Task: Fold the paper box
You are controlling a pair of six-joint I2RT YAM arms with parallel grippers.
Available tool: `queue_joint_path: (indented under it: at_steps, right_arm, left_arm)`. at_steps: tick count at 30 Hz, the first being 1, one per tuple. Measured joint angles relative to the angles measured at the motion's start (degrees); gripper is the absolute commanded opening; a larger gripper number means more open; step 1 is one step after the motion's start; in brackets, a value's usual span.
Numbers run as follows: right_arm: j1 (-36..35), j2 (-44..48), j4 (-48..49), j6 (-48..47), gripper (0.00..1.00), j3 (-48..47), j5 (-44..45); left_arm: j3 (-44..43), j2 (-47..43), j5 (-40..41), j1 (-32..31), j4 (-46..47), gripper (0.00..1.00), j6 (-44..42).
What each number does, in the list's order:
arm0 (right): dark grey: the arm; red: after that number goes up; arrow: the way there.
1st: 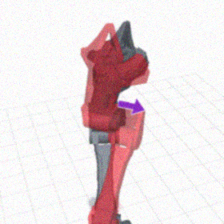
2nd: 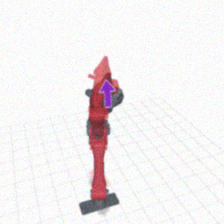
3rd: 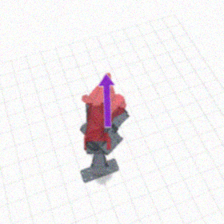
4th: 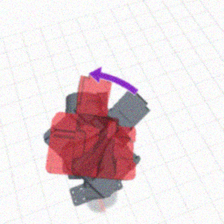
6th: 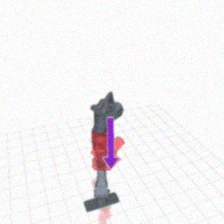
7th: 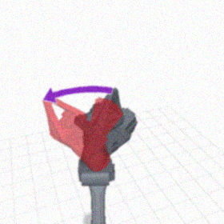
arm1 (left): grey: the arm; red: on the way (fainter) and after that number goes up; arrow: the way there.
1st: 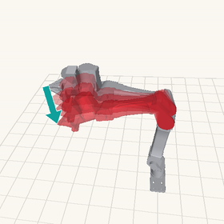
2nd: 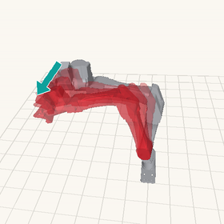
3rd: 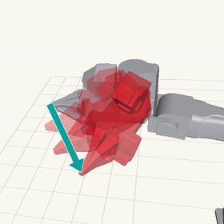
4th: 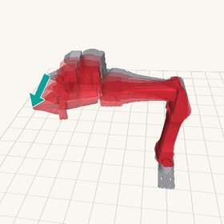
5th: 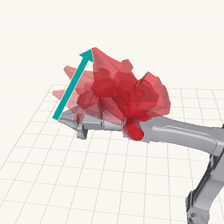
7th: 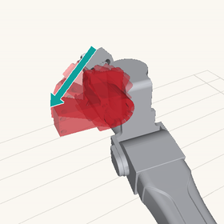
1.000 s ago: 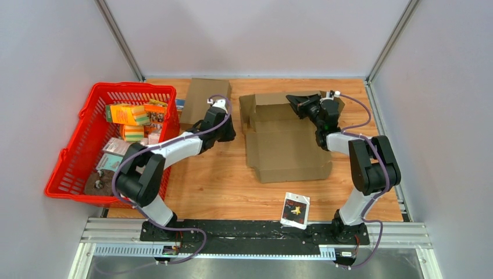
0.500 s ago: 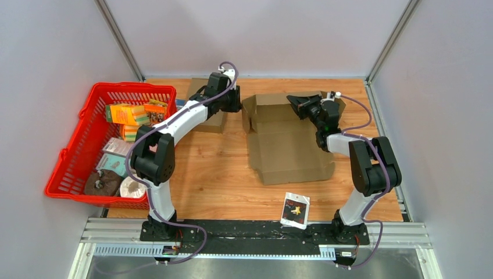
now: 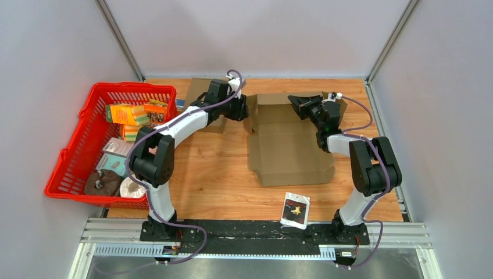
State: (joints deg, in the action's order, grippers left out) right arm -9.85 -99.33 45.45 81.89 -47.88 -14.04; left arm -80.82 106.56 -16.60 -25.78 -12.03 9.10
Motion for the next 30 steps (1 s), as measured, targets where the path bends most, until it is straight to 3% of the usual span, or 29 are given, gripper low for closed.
queue_joint_path:
  at_steps: [11,20,27,30]
  right_arm:
    - [-0.6,0.3,1.0,0.5,0.00,1.1,1.5]
    - [-1.4,1.9,-0.5,-2.0,0.00,1.2,1.5]
    - [-1.3,2.4,-1.5,-3.3,0.00,1.2,1.5]
    - [-1.3,2.4,-1.6,-3.3,0.00,1.2,1.5]
  left_arm:
    - [-1.9,0.6,-3.1,-2.4,7.6,0.35,3.8]
    - [7.1,-0.9,-4.3,-6.5,13.1,0.39,3.9]
    - [18.6,-13.4,-2.8,-3.0,14.4,0.40,3.2]
    - [19.5,-17.3,-0.4,-0.3,14.3,0.41,2.1]
